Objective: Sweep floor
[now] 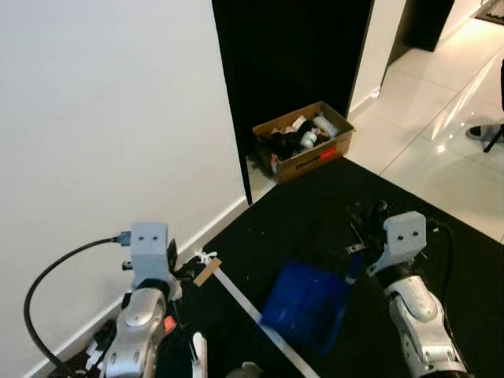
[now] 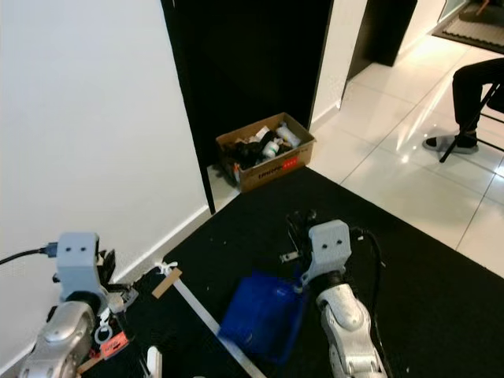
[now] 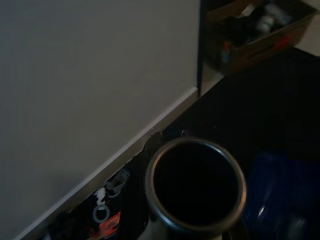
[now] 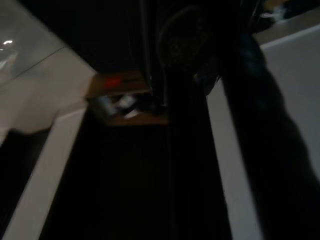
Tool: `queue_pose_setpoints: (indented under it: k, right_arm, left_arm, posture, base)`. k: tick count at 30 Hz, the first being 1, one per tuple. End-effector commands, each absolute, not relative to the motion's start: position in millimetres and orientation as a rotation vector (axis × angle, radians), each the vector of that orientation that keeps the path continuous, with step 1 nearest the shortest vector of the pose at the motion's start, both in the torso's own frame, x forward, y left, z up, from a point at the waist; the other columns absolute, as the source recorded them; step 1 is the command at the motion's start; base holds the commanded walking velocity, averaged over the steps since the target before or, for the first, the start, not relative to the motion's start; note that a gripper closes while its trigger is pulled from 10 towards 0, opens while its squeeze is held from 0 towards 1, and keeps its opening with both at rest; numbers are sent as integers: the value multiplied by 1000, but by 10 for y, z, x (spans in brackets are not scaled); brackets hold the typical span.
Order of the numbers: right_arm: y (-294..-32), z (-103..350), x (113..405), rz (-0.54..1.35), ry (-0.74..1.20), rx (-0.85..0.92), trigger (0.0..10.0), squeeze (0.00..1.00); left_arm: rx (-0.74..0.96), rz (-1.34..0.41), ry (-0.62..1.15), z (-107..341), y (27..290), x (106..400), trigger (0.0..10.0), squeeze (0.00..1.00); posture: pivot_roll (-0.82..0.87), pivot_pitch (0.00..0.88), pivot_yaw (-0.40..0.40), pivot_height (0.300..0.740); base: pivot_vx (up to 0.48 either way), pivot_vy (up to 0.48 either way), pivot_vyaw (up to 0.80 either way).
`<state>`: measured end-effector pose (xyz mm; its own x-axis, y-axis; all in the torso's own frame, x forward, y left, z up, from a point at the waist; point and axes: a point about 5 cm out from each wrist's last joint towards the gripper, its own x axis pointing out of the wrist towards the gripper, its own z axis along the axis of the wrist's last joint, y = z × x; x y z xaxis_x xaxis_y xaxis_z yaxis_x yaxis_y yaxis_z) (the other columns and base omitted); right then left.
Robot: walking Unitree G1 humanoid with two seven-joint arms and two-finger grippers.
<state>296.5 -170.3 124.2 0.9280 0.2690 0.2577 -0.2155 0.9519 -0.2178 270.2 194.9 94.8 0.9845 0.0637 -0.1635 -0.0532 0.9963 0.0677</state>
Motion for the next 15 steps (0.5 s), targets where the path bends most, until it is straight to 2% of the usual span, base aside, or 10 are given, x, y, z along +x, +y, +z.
queue_pose_setpoints:
  k: [1, 7, 15]
  right_arm:
    - [-1664, 1115, 2927, 277, -242, -197, 10000, 0]
    - [-1560, 978, 2906, 379, -186, -206, 10000, 0]
    - [-1418, 1017, 2995, 464, -231, -237, 10000, 0]
  left_arm:
    - [75, 56, 162, 936, 1926, 2708, 10000, 0]
    - [53, 61, 109, 1093, 1905, 2822, 10000, 0]
    - [-23, 11, -58, 1726, 1974, 2940, 10000, 0]
  posture:
    - [49, 170, 91, 740]
    - [67, 186, 98, 740]
    - [81, 193, 101, 740]
  base:
    - [0, 0, 0]
    - [0, 0, 0]
    - [0, 0, 0]
